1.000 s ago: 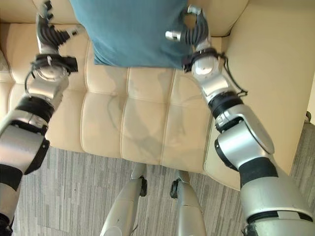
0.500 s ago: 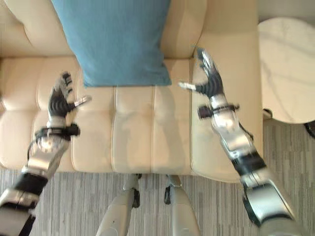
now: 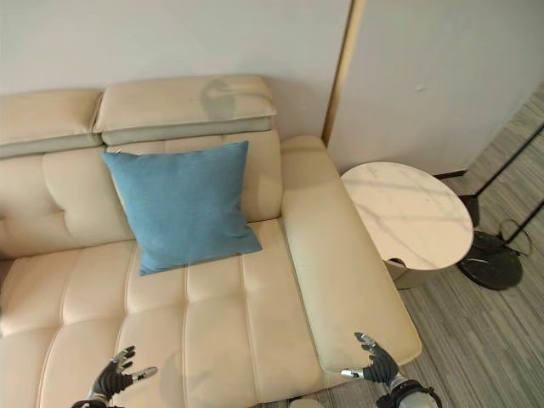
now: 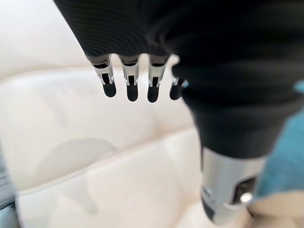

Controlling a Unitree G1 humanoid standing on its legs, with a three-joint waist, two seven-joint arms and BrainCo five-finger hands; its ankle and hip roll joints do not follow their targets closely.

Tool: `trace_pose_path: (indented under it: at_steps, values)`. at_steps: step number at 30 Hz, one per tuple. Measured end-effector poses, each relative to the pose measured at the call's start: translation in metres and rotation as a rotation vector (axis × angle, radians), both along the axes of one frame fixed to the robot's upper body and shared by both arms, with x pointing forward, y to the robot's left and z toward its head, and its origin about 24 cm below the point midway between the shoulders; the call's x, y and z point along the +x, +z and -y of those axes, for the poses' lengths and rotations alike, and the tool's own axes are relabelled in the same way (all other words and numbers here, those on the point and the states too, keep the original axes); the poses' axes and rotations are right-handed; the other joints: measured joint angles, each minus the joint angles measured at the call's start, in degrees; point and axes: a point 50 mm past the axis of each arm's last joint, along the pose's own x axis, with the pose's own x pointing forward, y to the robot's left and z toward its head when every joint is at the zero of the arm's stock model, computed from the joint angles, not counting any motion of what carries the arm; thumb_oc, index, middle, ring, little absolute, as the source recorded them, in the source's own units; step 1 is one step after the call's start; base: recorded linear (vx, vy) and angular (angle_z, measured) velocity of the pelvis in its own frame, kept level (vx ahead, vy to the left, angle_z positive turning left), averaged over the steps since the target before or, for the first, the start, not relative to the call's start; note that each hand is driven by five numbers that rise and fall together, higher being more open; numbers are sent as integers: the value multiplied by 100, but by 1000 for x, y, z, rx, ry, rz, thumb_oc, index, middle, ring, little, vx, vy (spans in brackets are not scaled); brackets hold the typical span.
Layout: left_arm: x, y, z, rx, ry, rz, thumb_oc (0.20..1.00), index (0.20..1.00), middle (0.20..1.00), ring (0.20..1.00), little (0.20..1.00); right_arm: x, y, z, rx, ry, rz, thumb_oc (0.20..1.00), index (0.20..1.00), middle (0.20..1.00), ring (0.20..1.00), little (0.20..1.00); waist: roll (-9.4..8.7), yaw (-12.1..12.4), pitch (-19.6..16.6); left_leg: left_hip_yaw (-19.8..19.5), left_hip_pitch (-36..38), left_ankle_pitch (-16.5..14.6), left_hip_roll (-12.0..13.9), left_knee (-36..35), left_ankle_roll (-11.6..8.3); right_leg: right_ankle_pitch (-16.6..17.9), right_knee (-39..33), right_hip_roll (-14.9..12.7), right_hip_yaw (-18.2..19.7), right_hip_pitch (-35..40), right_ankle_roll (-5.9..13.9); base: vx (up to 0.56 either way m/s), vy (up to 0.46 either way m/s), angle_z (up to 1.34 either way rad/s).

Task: Pick up all the scattered cushions and arrange them neatly on the sofa.

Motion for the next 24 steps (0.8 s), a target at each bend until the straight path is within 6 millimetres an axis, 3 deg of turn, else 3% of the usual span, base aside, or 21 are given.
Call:
trace_pose_path:
  at_steps: [2, 3, 4, 5, 6, 8, 9, 10, 12, 13, 14, 15, 16, 17, 21, 22, 24]
  values:
    - [10, -2, 4, 13, -36, -14, 1000, 1000, 1000, 1000, 1000, 6, -9, -6, 7, -39, -16, 1000, 1000, 1000, 1000, 1000, 14, -7, 68, 171, 79, 63, 75, 12, 103, 211, 366, 59, 71, -129, 137, -328, -2, -46]
    - [23, 1, 7, 14, -53, 12, 1000, 1000, 1000, 1000, 1000, 3, -12, -5, 5, -47, -29, 1000, 1000, 1000, 1000, 1000, 81, -18, 102, 213, 47, 113, 162, -12, 275, 69, 512, 51, 37, -159, 333, -179, -39, 5]
    - [33, 5, 10, 14, -64, 43, 1000, 1000, 1000, 1000, 1000, 3, -14, -5, 4, -55, -40, 1000, 1000, 1000, 1000, 1000, 116, -2, 130, 188, 31, 125, 229, -19, 335, -386, 1394, 65, -111, -366, 329, -173, -76, 20]
    - [43, 11, 11, 16, -74, 80, 1000, 1000, 1000, 1000, 1000, -2, -16, -4, 3, -61, -55, 1000, 1000, 1000, 1000, 1000, 268, 19, 152, 58, -20, 143, 373, -19, 372, -1007, 2631, 69, -249, -534, 359, -154, -87, 11]
    - [43, 13, 10, 23, -79, 91, 1000, 1000, 1000, 1000, 1000, -1, -15, -4, 2, -63, -49, 1000, 1000, 1000, 1000, 1000, 228, 84, 133, 65, -39, 132, 411, -19, 353, -1145, 2638, 26, -239, -360, 453, -210, -143, 0]
    - [38, 12, 4, 42, -74, 66, 1000, 1000, 1000, 1000, 1000, 1, -16, -4, 4, -84, -43, 1000, 1000, 1000, 1000, 1000, 145, 200, 128, 77, -136, 317, 443, 35, 417, -1513, 3496, -120, -216, -260, 528, -167, -161, -5]
    - [34, 11, 3, 44, -66, 58, 1000, 1000, 1000, 1000, 1000, -1, -17, -4, 7, -91, -45, 1000, 1000, 1000, 1000, 1000, 127, 228, 121, 46, -164, 418, 441, 15, 318, -1638, 3466, -79, -251, -61, 549, -134, -146, 22]
    - [27, 9, 2, 46, -57, 45, 1000, 1000, 1000, 1000, 1000, -4, -18, -5, 20, -104, -50, 1000, 1000, 1000, 1000, 1000, 63, 232, 96, -6, -227, 496, 417, 16, 216, -1842, 3021, -84, -256, 285, 447, -136, -119, 21]
    - [22, 7, 0, 54, -47, 23, 1000, 1000, 1000, 1000, 1000, -5, -20, -8, 27, -107, -57, 1000, 1000, 1000, 1000, 1000, -67, 377, 76, -61, -459, 640, 384, 11, 3, -2146, 1567, -40, -301, 820, -56, -300, -203, 13]
    - [20, 2, 7, 31, -42, 12, 1000, 1000, 1000, 1000, 1000, -4, -19, -3, 17, -122, -54, 1000, 1000, 1000, 1000, 1000, 163, 411, 89, -250, -661, 798, 592, 17, -216, -1943, 1170, 256, -364, 877, -234, -337, -184, 21]
    - [22, 2, 12, 23, -58, 16, 1000, 1000, 1000, 1000, 1000, -3, -17, -1, 12, -123, -48, 1000, 1000, 1000, 1000, 1000, 281, 428, 96, -322, -854, 845, 746, 24, -309, -1855, 1024, 468, -282, 778, -403, -443, -130, 35]
    - [26, 3, 14, 27, -79, 24, 1000, 1000, 1000, 1000, 1000, 0, -14, -1, 12, -116, -32, 1000, 1000, 1000, 1000, 1000, 387, 522, 146, -405, -1250, 554, 901, 43, -624, -1544, 1015, 688, -257, 392, -694, -344, -74, 20]
    - [25, 3, 14, 28, -79, 21, 1000, 1000, 1000, 1000, 1000, 2, -12, 0, 7, -107, -24, 1000, 1000, 1000, 1000, 1000, 379, 553, 207, -449, -1390, 407, 960, 133, -801, -1316, 1017, 716, -319, 240, -836, -359, -35, 8]
    - [22, 1, 15, 25, -82, 7, 1000, 1000, 1000, 1000, 1000, 4, -11, 5, -11, -104, -20, 1000, 1000, 1000, 1000, 1000, 367, 560, 268, -479, -1504, 415, 991, 270, -803, -1251, 1012, 718, -378, 168, -922, -107, 1, 10]
    - [26, 0, 16, 28, -93, 5, 1000, 1000, 1000, 1000, 1000, 11, -3, 12, -46, -104, 11, 1000, 1000, 1000, 1000, 1000, 17, 378, 378, -723, -1333, 298, 510, 731, -800, -895, 786, 334, -422, 162, -1036, -180, 46, 16]
    - [27, 1, 13, 31, -79, 11, 1000, 1000, 1000, 1000, 1000, 20, 4, 9, -33, -91, 60, 1000, 1000, 1000, 1000, 1000, -134, 290, 395, -966, -1113, 2, 346, 1027, -700, -702, 536, 205, -362, 224, -937, 17, 105, 10]
    - [28, 1, 14, 25, -78, 16, 1000, 1000, 1000, 1000, 1000, 21, 5, 7, -27, -85, 69, 1000, 1000, 1000, 1000, 1000, -153, 187, 413, -1008, -463, -85, 420, 488, -672, -549, 263, 254, -387, 419, -843, 6, 64, 13]
